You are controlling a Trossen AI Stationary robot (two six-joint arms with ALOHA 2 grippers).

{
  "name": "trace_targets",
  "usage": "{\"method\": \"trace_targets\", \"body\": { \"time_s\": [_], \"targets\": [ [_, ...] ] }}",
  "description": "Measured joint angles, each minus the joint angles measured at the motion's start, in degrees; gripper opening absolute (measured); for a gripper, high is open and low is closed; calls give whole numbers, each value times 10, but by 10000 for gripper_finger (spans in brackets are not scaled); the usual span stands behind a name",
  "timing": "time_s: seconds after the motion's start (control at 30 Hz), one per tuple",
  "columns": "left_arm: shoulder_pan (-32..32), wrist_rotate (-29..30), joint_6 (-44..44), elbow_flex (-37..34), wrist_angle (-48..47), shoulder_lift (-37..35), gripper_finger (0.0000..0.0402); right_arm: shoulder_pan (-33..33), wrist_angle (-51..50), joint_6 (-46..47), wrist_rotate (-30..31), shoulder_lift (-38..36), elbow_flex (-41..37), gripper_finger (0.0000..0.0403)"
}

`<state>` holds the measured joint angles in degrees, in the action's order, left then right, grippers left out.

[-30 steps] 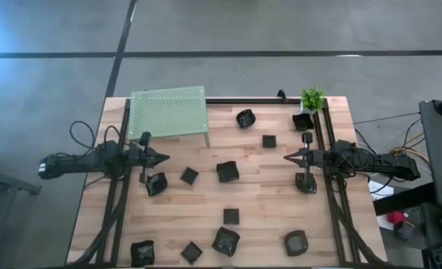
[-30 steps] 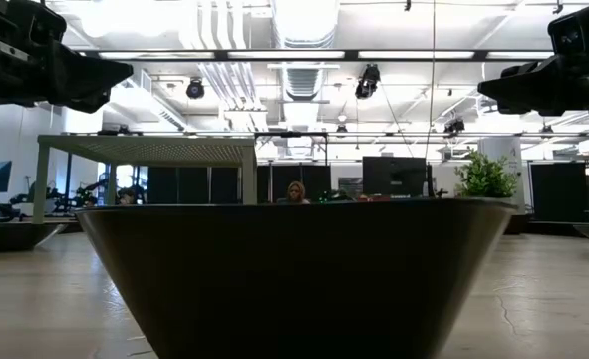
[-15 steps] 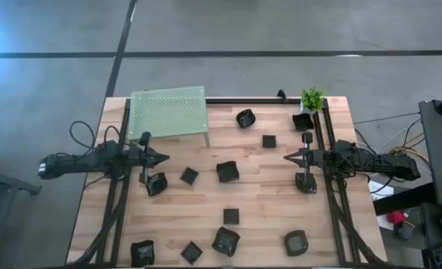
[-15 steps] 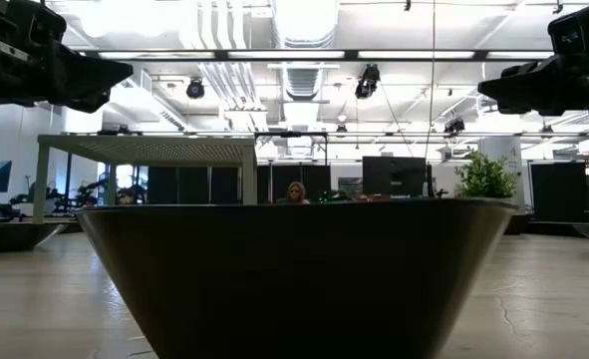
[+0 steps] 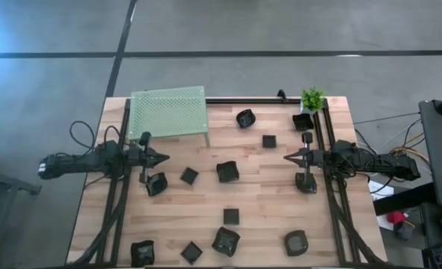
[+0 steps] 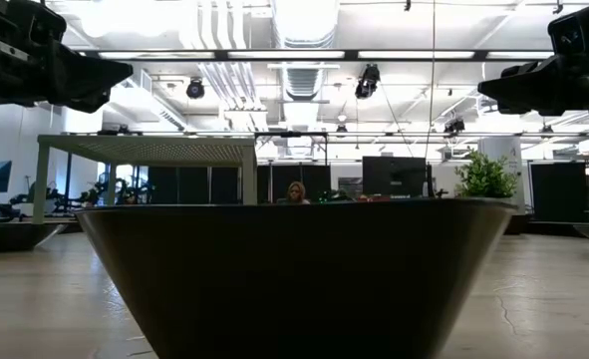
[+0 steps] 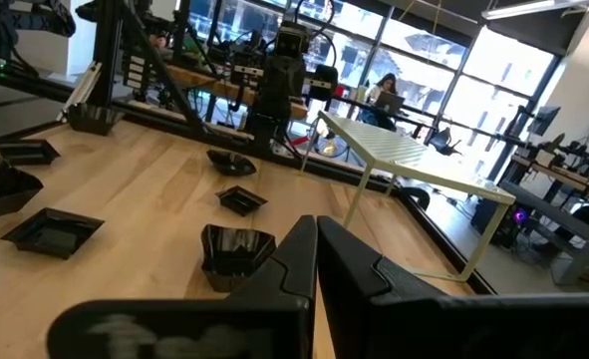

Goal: Pick & Place Mini shaped plates
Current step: Put the black square shaped plate on the shelf

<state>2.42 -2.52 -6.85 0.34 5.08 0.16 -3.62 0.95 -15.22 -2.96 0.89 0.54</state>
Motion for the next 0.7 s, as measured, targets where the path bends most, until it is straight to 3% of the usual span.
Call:
{"method": "trace_targets", "body": {
  "time_s": [0.3,0.43,0.7],
  "targets": [
    [0,0,0,0,0,0,0,0,0,5,0,0,0,8],
    [0,0,0,0,0,0,0,0,0,81,-1,0,0,8],
    [0,0,0,0,0,0,0,0,0,100,-1,0,0,8]
  ]
}}
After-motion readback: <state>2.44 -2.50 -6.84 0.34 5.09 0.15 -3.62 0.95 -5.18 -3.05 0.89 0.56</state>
